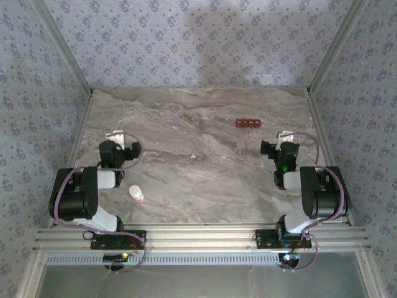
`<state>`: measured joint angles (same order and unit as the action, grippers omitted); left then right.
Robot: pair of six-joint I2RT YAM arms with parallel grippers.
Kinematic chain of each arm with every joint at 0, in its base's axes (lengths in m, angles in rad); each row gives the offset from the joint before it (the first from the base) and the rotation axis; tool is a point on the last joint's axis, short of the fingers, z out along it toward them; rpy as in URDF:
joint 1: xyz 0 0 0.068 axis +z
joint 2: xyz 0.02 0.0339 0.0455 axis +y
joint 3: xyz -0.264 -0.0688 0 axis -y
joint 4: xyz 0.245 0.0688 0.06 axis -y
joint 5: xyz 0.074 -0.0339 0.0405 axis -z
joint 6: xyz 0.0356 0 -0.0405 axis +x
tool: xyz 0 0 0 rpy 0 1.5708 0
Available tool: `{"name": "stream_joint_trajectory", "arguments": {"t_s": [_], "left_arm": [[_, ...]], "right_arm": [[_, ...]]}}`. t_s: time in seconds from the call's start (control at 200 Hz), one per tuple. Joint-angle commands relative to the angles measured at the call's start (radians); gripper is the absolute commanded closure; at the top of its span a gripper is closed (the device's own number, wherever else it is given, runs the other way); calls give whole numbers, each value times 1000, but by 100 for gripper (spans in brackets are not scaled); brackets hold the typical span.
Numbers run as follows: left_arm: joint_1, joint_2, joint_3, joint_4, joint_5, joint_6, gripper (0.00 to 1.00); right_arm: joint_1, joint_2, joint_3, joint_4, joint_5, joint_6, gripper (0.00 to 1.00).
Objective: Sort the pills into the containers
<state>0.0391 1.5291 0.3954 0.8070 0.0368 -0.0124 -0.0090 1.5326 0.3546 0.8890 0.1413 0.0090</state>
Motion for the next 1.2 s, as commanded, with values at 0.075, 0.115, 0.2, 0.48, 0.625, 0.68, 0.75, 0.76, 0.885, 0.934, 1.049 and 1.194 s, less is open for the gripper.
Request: {"name": "stream_joint_trajectory", "arguments": {"t_s": [0.075,0.115,0.2,0.48,0.625,0.68,0.75,0.76,0.885,0.934,1.049,1.194], "left_arm": [[2,6,22,0,-2,-9,2],[1,6,22,0,-1,-8,2],[1,8,22,2,-2,-9,2],[1,7,22,1,-2,-8,2],[2,7,22,0,-2,-10,2],[1,6,22,-2,-2,-9,2],[2,6,21,3,0,-8,2],[0,4,24,1,3,-6,2],[-14,-61,67,-127,5,14,2],[-13,-96,75,-167,-6,10,2],[-15,-154,89,-233,-29,4,2],[-16,-217,124,-311,-54,-27,2]], "right_arm": [[-5,0,14,-12,0,-12,0],[-5,0,14,-12,1,-12,1],[-5,0,14,-13,0,-12,0],[-6,0,12,-12,-1,-12,0],[-8,1,14,-14,-5,-10,0],[-8,0,15,-13,-5,-10,0],[-8,-2,10,-9,-5,-11,0],[-8,-3,9,-7,-7,-10,0],[-4,-45,14,-44,39,0,1],[3,-82,12,-67,65,-1,0],[9,-197,28,-189,105,6,0],[-33,-328,141,-503,61,165,1]]}}
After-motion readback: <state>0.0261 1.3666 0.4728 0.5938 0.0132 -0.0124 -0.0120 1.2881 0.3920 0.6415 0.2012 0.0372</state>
